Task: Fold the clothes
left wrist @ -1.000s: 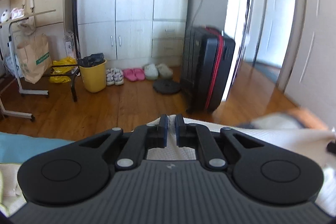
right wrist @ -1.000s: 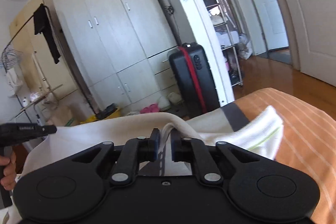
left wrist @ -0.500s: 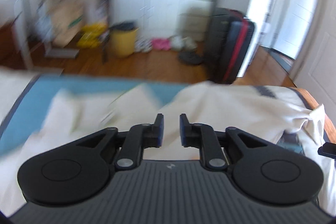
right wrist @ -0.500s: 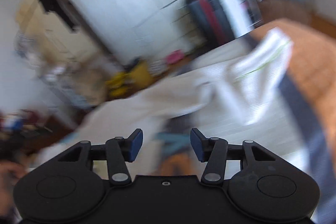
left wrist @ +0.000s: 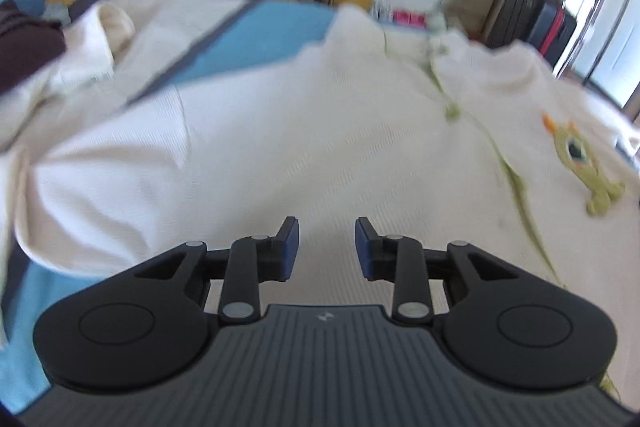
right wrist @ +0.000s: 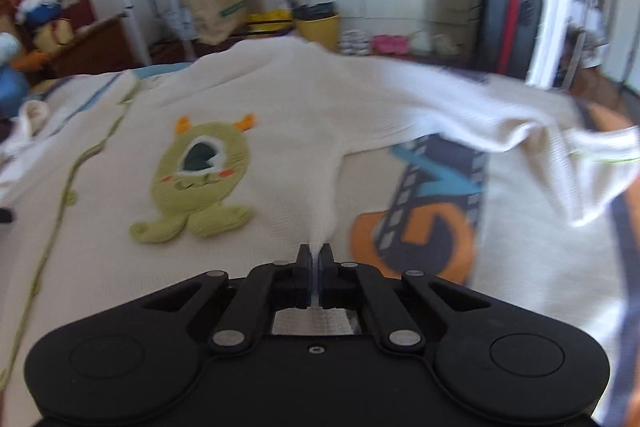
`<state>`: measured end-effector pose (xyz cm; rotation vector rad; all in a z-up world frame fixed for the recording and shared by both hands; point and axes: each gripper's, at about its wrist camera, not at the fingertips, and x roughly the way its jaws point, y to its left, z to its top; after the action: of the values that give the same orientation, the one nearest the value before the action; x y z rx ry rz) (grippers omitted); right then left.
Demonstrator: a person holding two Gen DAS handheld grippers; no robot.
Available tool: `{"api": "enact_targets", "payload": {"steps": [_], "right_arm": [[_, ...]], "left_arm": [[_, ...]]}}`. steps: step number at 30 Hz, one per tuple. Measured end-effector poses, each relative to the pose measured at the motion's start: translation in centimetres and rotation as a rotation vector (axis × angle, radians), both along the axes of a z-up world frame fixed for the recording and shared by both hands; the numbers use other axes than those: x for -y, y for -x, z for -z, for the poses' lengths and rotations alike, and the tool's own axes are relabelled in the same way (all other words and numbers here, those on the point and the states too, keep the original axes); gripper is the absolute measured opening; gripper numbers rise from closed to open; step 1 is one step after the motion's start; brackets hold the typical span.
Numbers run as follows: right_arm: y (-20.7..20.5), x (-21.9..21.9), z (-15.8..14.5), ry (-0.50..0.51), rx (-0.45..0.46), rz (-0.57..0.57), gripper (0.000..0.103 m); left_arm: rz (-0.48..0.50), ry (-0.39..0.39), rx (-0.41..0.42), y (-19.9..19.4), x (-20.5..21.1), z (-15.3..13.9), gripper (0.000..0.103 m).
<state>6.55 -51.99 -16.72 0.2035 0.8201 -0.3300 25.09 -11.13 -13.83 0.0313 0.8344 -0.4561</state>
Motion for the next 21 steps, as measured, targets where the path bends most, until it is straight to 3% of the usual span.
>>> {"api": "enact_targets", "payload": {"steps": [2,4,6,7,9,11,14,18,21], "right_arm": [[0.0,0.3,0.4,0.017,-0.057,0.032,0.002],[0.1,-0.4,1.1,0.072,-0.059,0.002,0.004],[0.0,-1.2,0.7,0.158,-0.087,0.011,0.031],[0.0,-1.5,0.4,0.203,-0.103,0.02,0.05],[0.2,-1.9,-1.4,0.238,-0.053,0.049,0.053],[0.7,-1.9,-3.7,0.172,0.071,0.093,0.053],[-1.0,-1.0,-6.2,-0.05,0.238,0.098,0.054],[-8.6,-0.2,-8.4,-0.302,0.292,-0.031,0.055],[-18.0,-0.8,-9.1,-0.375,0.194,-0.152,0.058]], "left_arm": [[-0.014,0.015,0.03,-0.3,-1.0,-0.3,0.043],[-0.027,0.038,0.011,-1.0,-1.7,-0.1,0.043],[-0.017,0.063,-0.02,-2.4,-1.8,0.2,0.043],[-0.011,0.063,-0.014,-2.9,-1.8,0.2,0.043],[-0.01,0.057,0.011,-4.4,-1.5,0.3,0.044],[-0.023,0.072,0.008,-7.1,-1.2,0.3,0.046],[-0.021,0.075,0.017,-11.1,-0.7,0.0,0.046],[0.035,0.116,-0.008,-16.6,0.9,-0.5,0.046],[0.06,0.224,-0.088,-20.9,3.1,0.5,0.046]]}}
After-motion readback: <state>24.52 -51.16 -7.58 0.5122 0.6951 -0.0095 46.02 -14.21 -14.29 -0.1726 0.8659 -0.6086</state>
